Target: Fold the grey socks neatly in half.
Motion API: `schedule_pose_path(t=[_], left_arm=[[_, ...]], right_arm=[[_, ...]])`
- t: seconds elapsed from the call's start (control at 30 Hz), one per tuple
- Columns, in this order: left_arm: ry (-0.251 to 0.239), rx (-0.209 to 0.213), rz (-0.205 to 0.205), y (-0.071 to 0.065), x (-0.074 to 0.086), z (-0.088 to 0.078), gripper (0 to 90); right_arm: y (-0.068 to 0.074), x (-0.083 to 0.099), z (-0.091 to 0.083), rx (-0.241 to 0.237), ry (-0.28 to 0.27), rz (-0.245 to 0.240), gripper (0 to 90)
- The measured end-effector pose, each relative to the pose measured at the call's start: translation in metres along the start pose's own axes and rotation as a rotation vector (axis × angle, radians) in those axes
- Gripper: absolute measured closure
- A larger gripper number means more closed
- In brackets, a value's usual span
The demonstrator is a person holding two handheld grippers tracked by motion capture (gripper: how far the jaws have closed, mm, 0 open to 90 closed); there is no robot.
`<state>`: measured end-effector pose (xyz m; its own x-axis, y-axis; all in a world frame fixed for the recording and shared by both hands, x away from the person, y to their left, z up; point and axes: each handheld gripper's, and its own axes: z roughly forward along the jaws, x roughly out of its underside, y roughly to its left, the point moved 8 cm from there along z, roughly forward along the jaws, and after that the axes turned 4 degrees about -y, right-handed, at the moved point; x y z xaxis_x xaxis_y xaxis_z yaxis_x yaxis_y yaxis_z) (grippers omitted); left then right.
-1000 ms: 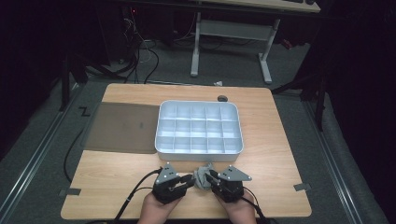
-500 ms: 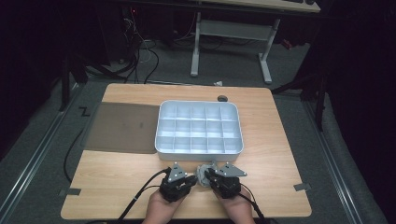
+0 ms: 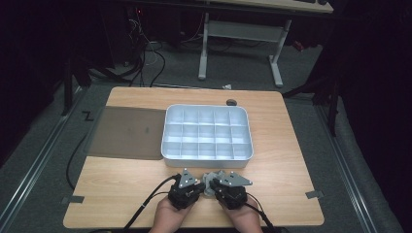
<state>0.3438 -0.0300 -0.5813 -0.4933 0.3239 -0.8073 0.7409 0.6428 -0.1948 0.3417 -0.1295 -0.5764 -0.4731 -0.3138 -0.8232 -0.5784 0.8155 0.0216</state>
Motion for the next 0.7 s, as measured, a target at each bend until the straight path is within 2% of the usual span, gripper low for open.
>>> schedule_pose_path(t=[0.23,0.27,0.3,0.4,0.5,0.6,0.7], left_arm=[[0.008,-0.011,-0.005,0.001,0.001,0.001,86.7],[0.015,-0.013,-0.008,0.002,0.001,0.002,86.5],[0.025,-0.012,-0.007,0.002,0.002,0.002,86.5],[0.022,-0.016,-0.004,0.002,0.002,0.002,85.8],[0.018,-0.015,-0.001,0.001,0.002,0.002,85.3],[0.007,-0.014,-0.001,0.0,0.001,0.001,85.2],[0.011,-0.008,0.001,0.0,0.001,0.002,85.3]], right_arm=[[0.005,0.001,0.0,-0.026,0.003,-0.011,81.7],[0.005,-0.004,-0.007,-0.035,-0.031,-0.001,81.7],[0.005,-0.004,-0.007,-0.035,-0.031,-0.001,81.7],[-0.002,-0.013,-0.024,-0.003,-0.108,0.024,81.6],[-0.014,-0.017,-0.035,0.059,-0.146,0.029,81.7],[-0.029,-0.012,-0.035,0.115,-0.109,0.057,81.7],[-0.029,0.002,-0.024,0.099,-0.032,0.08,81.6]])
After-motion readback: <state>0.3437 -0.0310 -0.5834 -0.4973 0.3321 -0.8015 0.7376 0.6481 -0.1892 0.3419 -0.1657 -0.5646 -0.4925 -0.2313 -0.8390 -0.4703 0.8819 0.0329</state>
